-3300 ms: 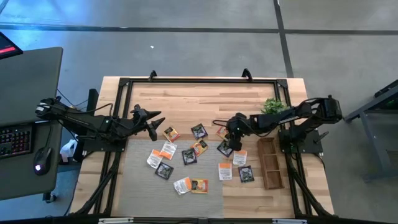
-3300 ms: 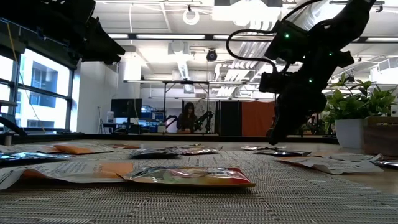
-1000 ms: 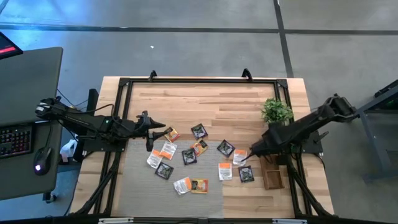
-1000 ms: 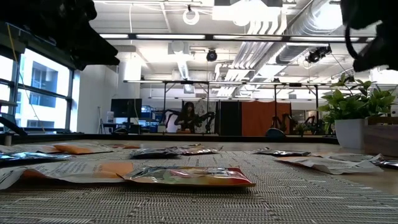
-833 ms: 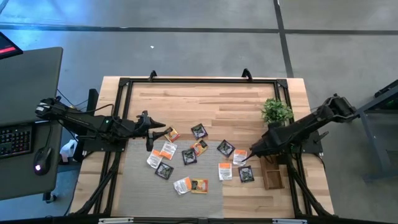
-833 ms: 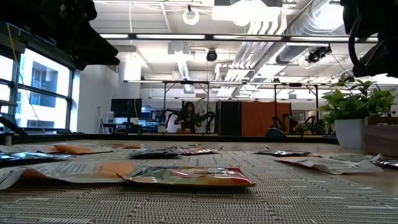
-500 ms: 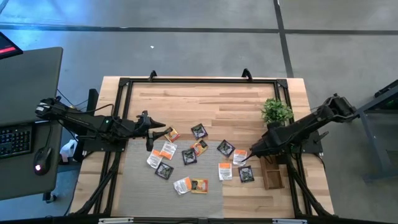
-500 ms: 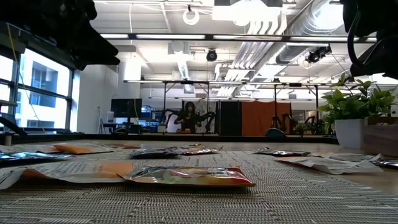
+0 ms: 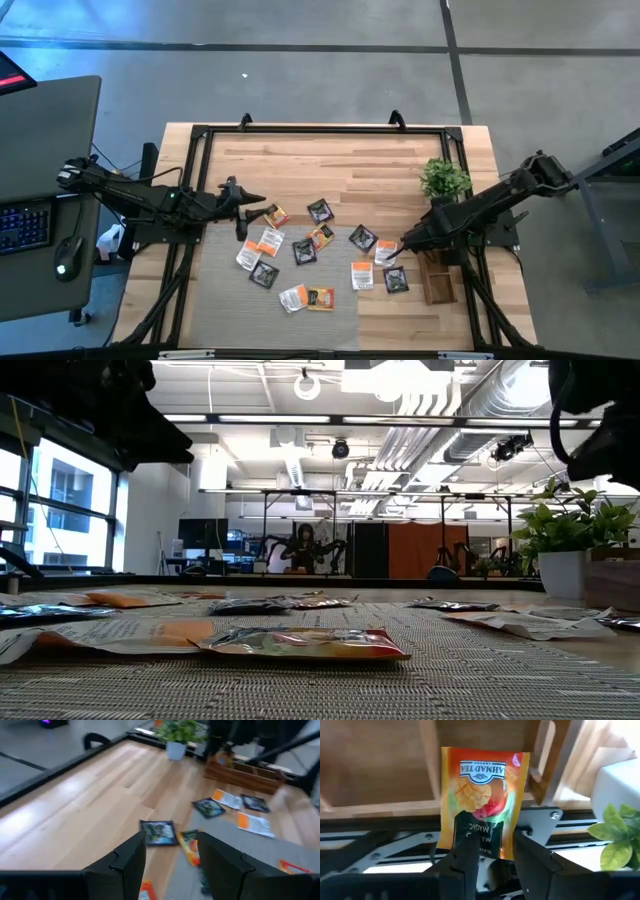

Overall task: Pick & Place Tea
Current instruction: Put the orange tea bag into the top section of the wooden organizer

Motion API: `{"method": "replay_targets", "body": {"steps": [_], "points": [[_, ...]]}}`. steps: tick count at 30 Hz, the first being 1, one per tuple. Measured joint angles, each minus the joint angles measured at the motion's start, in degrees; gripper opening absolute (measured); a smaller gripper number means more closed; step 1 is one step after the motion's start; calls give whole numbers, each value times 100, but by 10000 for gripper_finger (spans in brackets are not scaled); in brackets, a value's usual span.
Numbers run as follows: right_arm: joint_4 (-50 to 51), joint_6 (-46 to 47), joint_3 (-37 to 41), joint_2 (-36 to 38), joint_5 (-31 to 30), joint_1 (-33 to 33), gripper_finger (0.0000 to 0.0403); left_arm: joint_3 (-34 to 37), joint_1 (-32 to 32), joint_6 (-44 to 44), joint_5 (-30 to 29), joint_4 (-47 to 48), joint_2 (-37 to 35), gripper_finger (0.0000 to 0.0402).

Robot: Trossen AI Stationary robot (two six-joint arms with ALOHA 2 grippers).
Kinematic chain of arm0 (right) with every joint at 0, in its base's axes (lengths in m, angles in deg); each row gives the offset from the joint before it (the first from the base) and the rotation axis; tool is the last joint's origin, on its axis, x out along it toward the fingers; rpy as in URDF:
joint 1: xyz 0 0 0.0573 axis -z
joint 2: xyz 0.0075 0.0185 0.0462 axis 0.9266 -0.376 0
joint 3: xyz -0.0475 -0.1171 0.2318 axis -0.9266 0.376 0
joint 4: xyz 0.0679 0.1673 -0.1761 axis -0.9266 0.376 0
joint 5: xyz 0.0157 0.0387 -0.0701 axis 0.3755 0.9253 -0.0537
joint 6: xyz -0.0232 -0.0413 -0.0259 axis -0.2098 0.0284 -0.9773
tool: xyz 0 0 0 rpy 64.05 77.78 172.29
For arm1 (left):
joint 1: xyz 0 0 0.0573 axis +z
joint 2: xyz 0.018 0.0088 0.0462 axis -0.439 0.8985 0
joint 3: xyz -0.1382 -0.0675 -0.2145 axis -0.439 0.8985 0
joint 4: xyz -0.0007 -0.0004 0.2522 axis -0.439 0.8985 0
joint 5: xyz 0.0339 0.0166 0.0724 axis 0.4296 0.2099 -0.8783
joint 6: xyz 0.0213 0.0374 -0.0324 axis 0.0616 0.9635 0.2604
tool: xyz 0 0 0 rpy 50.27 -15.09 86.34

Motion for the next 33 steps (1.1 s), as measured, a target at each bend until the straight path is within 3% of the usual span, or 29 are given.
{"method": "replay_targets", "body": {"steps": [11,17,22,27,33], "points": [[65,421,-909,4,-379,7,114,0,2,-22,-328,6,0,176],[-347,1306,-1046,4,-847,7,114,0,2,-26,-305,-10,0,176],[-2501,1857,-927,4,-1874,34,114,-2,2,-356,-380,-17,0,176],[-4623,976,-759,4,-2310,204,114,-4,3,-1204,-210,165,45,176],[-6366,274,-421,4,-2641,632,114,-6,2,-2624,-111,816,730,176]]}}
